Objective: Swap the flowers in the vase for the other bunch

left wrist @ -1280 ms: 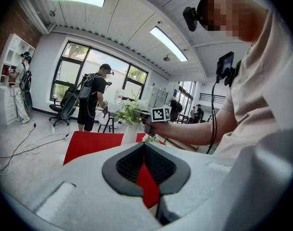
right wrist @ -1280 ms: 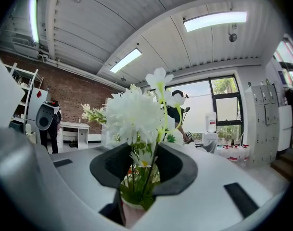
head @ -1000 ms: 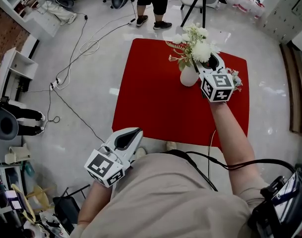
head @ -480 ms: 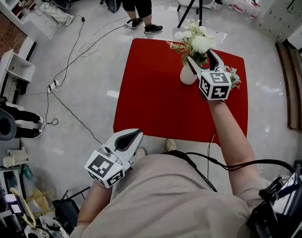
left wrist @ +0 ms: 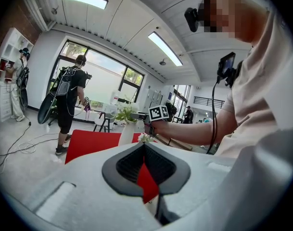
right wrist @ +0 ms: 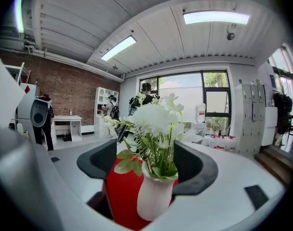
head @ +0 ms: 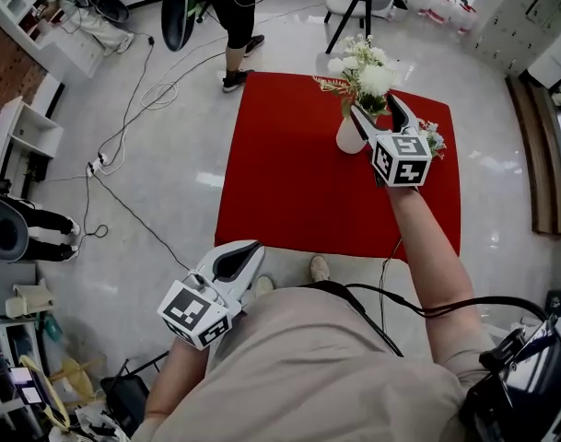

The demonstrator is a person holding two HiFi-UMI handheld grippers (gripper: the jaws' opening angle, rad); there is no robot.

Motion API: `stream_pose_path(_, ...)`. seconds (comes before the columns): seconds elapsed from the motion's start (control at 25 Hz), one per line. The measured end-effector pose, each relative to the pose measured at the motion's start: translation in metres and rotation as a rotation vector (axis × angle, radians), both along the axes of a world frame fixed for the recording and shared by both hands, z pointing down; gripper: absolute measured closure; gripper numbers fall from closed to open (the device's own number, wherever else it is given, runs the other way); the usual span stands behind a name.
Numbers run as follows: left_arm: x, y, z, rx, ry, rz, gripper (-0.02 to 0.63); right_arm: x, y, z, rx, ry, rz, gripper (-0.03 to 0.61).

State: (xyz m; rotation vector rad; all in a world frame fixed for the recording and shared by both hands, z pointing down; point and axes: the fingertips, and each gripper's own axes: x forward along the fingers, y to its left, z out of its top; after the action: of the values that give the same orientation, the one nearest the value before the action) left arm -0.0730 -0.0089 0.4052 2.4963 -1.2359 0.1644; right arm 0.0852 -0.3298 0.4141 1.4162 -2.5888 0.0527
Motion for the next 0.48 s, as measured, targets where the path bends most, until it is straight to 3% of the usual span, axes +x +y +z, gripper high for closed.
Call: stream_pose_path(0.48,-0.016,0.019,0.0,0.012,0.018,0.056,0.606,0.0,0.042,-0.017,0.027,-0.002,0.038,0.214)
